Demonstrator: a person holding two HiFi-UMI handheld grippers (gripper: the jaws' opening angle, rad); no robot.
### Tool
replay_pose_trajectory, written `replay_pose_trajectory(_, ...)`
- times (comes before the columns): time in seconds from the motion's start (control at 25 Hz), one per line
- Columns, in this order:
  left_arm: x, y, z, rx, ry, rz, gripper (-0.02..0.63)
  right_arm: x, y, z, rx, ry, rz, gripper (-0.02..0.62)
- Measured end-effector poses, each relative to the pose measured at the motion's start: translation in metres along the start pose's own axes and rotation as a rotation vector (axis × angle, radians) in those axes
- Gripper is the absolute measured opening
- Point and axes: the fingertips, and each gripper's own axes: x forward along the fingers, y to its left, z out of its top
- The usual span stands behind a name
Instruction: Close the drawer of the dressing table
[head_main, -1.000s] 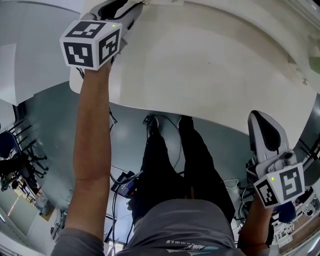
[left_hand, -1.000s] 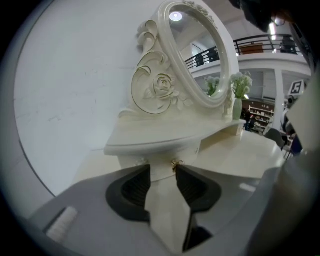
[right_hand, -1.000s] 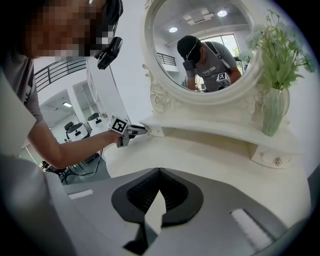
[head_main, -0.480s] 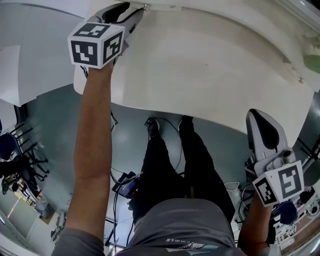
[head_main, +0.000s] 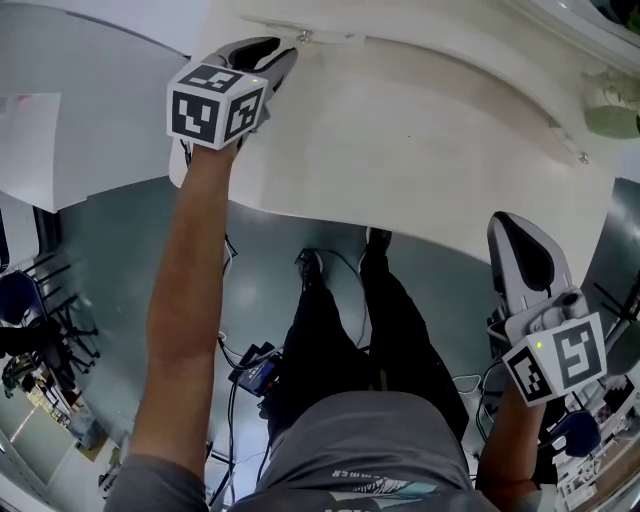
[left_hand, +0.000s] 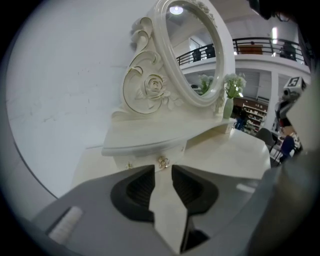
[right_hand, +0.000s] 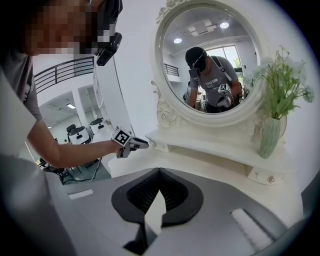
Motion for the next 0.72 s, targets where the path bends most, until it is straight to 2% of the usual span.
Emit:
replay_pose_trajectory(0.2, -0.042, -0.013, 0.030, 0.042, -0.042, -0.010, 0.072, -0.019, 0.012, 0.030, -0.030, -0.063, -0.006, 0.000)
replay_pose_trajectory(0.52, -0.145, -0.050, 0.104, 0.120, -0.197, -0.032, 0.007, -0.062, 0.049, 0.091, -0.091, -0.177, -0.005, 0.002)
replay_pose_trajectory(0.72, -0.210, -0.083, 0.142, 0.186, -0.288, -0.049, 0.003, -0.084, 0.071, 0.116, -0.141, -0.213, -0.007, 0.002)
